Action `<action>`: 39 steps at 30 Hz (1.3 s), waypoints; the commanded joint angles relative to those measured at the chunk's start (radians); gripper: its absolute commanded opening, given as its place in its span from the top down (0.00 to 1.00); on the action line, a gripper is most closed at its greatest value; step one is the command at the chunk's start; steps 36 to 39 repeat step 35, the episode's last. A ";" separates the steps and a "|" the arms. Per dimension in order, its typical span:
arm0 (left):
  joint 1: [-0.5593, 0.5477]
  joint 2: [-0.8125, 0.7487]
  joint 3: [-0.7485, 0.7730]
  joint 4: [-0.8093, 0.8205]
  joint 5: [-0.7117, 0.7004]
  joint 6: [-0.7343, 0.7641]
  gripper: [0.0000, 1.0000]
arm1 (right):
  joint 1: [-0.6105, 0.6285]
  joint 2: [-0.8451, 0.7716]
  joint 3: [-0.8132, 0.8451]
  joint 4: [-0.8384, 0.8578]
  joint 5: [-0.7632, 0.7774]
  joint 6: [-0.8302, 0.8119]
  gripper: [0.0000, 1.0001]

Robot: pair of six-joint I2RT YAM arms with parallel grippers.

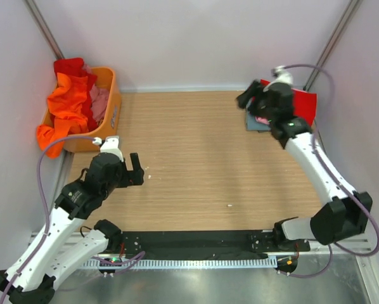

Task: Fold and stack the t-shirts
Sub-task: Reset both grippers

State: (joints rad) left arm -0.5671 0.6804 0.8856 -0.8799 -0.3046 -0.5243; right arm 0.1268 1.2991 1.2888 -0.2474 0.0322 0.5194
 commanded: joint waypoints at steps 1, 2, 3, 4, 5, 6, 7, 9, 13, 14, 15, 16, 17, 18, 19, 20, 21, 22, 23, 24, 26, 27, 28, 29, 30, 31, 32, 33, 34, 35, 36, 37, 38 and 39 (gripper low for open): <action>0.001 -0.025 0.007 0.033 -0.014 -0.002 0.00 | 0.257 0.055 -0.051 -0.070 0.076 -0.055 0.30; 0.001 -0.042 0.007 0.033 -0.014 0.000 0.00 | 0.307 0.048 -0.078 -0.047 0.112 -0.049 0.30; 0.001 -0.051 0.007 0.032 -0.022 0.001 0.00 | 0.354 0.020 -0.142 -0.035 0.127 -0.032 0.30; 0.001 -0.061 0.006 0.036 -0.030 0.001 0.00 | 0.452 0.005 -0.172 -0.026 0.150 -0.022 0.30; 0.001 -0.085 0.001 0.035 -0.043 0.001 0.00 | 0.497 -0.015 -0.202 -0.017 0.222 -0.007 0.30; 0.001 -0.094 -0.002 0.041 -0.056 0.000 0.00 | 0.546 -0.047 -0.259 -0.018 0.245 0.019 0.30; 0.001 -0.108 -0.008 0.051 -0.060 -0.002 0.00 | 0.616 -0.067 -0.285 -0.021 0.276 0.030 0.30; 0.001 -0.136 -0.022 0.067 -0.064 0.001 0.00 | 0.678 -0.102 -0.347 -0.047 0.360 0.057 0.26; 0.001 -0.197 -0.054 0.104 -0.083 0.007 0.00 | 0.750 -0.237 -0.431 -0.159 0.434 0.148 0.25; 0.001 -0.197 -0.059 0.107 -0.083 0.009 0.00 | 0.751 -0.274 -0.431 -0.176 0.454 0.163 0.25; 0.001 -0.214 -0.062 0.111 -0.093 0.010 0.00 | 0.752 -0.306 -0.463 -0.191 0.468 0.174 0.25; 0.001 -0.220 -0.065 0.116 -0.096 0.010 0.00 | 0.752 -0.343 -0.479 -0.199 0.497 0.177 0.24; 0.001 -0.226 -0.071 0.119 -0.096 0.015 0.00 | 0.752 -0.421 -0.491 -0.228 0.518 0.189 0.23; 0.001 -0.231 -0.074 0.127 -0.091 0.017 0.00 | 0.752 -0.455 -0.503 -0.246 0.547 0.197 0.22; 0.001 -0.231 -0.076 0.128 -0.088 0.018 0.00 | 0.754 -0.492 -0.503 -0.266 0.605 0.199 0.21; 0.001 -0.228 -0.076 0.127 -0.088 0.020 0.00 | 0.752 -0.544 -0.502 -0.304 0.636 0.205 0.20; 0.001 -0.223 -0.076 0.125 -0.090 0.020 0.00 | 0.752 -0.572 -0.490 -0.326 0.673 0.209 0.20; 0.001 -0.211 -0.070 0.121 -0.091 0.020 0.00 | 0.751 -0.592 -0.484 -0.361 0.722 0.212 0.20; 0.001 -0.202 -0.068 0.118 -0.091 0.020 0.00 | 0.751 -0.625 -0.467 -0.380 0.751 0.217 0.19; 0.001 -0.197 -0.065 0.111 -0.091 0.020 0.01 | 0.752 -0.638 -0.459 -0.398 0.773 0.220 0.19; 0.001 -0.180 -0.059 0.107 -0.084 0.020 0.00 | 0.751 -0.659 -0.444 -0.447 0.831 0.231 0.18; 0.001 -0.174 -0.057 0.102 -0.082 0.020 0.00 | 0.751 -0.676 -0.442 -0.464 0.848 0.252 0.18; 0.001 -0.168 -0.054 0.101 -0.077 0.020 0.00 | 0.751 -0.685 -0.439 -0.489 0.865 0.267 0.18; 0.001 -0.166 -0.053 0.099 -0.077 0.020 0.00 | 0.752 -0.692 -0.436 -0.501 0.885 0.280 0.18; 0.001 -0.165 -0.051 0.095 -0.077 0.018 0.00 | 0.751 -0.707 -0.434 -0.512 0.893 0.298 0.18; 0.001 -0.163 -0.051 0.093 -0.077 0.018 0.00 | 0.751 -0.713 -0.433 -0.529 0.899 0.306 0.18; 0.001 -0.165 -0.051 0.093 -0.076 0.018 0.00 | 0.751 -0.719 -0.433 -0.535 0.902 0.312 0.20; 0.001 -0.166 -0.051 0.093 -0.077 0.018 0.00 | 0.751 -0.730 -0.434 -0.527 0.885 0.276 0.21; 0.001 -0.168 -0.051 0.094 -0.079 0.020 0.00 | 0.751 -0.732 -0.437 -0.514 0.879 0.262 0.21; 0.001 -0.166 -0.051 0.094 -0.082 0.021 0.00 | 0.751 -0.730 -0.433 -0.518 0.879 0.261 0.21; 0.001 -0.166 -0.051 0.094 -0.082 0.021 0.00 | 0.751 -0.730 -0.433 -0.518 0.879 0.261 0.21; 0.001 -0.166 -0.051 0.094 -0.082 0.021 0.00 | 0.751 -0.730 -0.433 -0.518 0.879 0.261 0.21; 0.001 -0.166 -0.051 0.094 -0.082 0.021 0.00 | 0.751 -0.730 -0.433 -0.518 0.879 0.261 0.21; 0.001 -0.166 -0.051 0.094 -0.082 0.021 0.00 | 0.751 -0.730 -0.433 -0.518 0.879 0.261 0.21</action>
